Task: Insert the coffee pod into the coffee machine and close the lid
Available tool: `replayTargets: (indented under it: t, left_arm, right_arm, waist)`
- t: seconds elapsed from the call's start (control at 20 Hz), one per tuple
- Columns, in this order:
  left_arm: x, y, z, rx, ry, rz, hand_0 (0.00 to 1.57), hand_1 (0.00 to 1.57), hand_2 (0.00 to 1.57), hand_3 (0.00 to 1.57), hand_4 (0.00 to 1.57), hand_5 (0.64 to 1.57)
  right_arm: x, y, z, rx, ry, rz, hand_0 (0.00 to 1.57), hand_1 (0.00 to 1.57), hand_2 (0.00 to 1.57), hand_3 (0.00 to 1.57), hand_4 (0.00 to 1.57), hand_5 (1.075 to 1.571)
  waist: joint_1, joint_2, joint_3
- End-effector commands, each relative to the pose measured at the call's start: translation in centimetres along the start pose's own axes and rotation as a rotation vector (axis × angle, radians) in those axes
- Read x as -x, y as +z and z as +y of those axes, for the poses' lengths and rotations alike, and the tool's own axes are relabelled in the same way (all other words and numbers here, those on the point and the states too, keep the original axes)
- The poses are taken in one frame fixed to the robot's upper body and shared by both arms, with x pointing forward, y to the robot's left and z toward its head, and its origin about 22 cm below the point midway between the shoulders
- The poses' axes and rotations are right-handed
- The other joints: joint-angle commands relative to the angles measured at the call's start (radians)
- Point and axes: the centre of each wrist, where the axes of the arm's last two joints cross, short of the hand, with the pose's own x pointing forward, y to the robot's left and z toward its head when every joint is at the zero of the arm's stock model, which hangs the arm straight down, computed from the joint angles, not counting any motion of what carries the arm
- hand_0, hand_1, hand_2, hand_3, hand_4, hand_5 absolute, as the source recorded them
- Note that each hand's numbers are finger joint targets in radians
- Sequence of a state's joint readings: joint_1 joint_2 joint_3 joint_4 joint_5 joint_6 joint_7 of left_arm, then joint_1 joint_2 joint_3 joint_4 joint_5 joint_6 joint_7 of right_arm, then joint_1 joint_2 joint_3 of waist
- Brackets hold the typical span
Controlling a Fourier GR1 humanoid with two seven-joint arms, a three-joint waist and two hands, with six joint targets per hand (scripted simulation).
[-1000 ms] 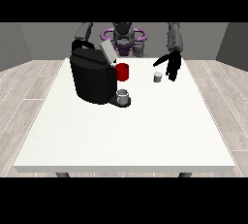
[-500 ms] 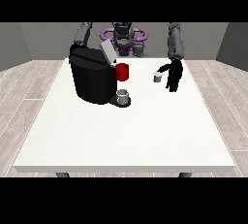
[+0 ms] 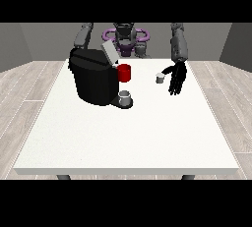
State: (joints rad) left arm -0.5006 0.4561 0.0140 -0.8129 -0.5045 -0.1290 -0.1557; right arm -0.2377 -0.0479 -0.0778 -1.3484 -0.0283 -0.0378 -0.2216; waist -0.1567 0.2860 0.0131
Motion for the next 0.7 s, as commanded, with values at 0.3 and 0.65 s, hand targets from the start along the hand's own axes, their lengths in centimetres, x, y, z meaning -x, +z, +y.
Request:
replayTargets:
  t: [0.3,0.65]
  left_arm:
    - [0.5,-0.7,-2.0,0.069,-0.031,-0.014,1.02,1.02,1.09,0.94,0.0,1.571]
    - [-1.2,-1.4,-5.4,0.04,-0.105,-0.032,1.18,1.18,1.2,1.09,0.0,1.571]
  right_arm:
    - [1.9,1.3,-0.3,0.016,-0.004,0.052,0.0,0.0,0.0,0.0,0.41,1.571]
    - [0.5,-0.7,0.4,-0.005,-0.012,0.048,0.0,0.0,0.0,0.0,0.33,1.571]
  waist:
    - [-0.004,-0.029,-0.0133]
    - [-0.026,-0.025,-0.0136]
